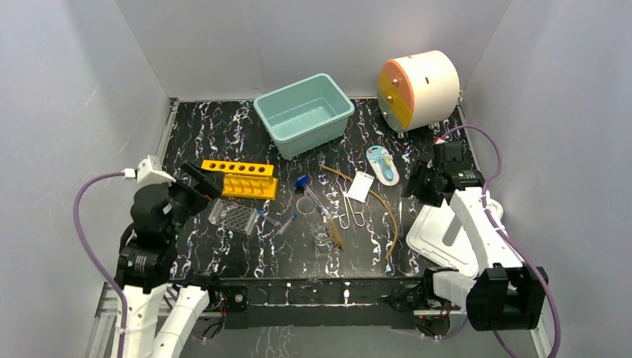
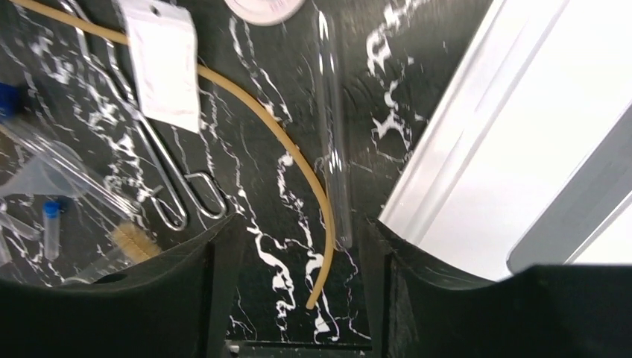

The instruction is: Organize the chemistry lab equipment

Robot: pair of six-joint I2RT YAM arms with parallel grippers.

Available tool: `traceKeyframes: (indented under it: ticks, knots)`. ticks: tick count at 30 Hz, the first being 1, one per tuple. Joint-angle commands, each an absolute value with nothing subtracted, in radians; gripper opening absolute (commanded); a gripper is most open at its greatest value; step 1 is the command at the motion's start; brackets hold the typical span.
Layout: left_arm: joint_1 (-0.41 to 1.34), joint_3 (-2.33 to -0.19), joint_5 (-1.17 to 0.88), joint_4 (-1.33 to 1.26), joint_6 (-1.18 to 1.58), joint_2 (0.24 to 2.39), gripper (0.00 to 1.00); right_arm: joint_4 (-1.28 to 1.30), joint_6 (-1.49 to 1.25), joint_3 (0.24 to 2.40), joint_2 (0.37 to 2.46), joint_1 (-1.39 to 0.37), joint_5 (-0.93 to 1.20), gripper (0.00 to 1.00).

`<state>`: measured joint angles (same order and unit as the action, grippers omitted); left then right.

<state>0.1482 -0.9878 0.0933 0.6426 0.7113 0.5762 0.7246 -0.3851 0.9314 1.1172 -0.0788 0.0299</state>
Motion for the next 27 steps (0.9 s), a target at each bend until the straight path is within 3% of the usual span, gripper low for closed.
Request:
traceKeyframes:
  ticks: [1,16,27]
  knots:
    - [0.151,-0.965,0.071,0.581,0.735,0.53,0.98,0.714,-0.424,0.879,1.144,-0.081,0.031,0.62]
    - [0.151,-0.954,-0.082,0.553,0.657,0.693,0.98,0.528,-0.444,0.754,1.302,-0.12,-0.051,0.58]
    - [0.151,-0.971,-0.108,0.518,0.644,0.769,0.98,0.477,-0.454,0.801,1.459,-0.192,-0.162,0.46]
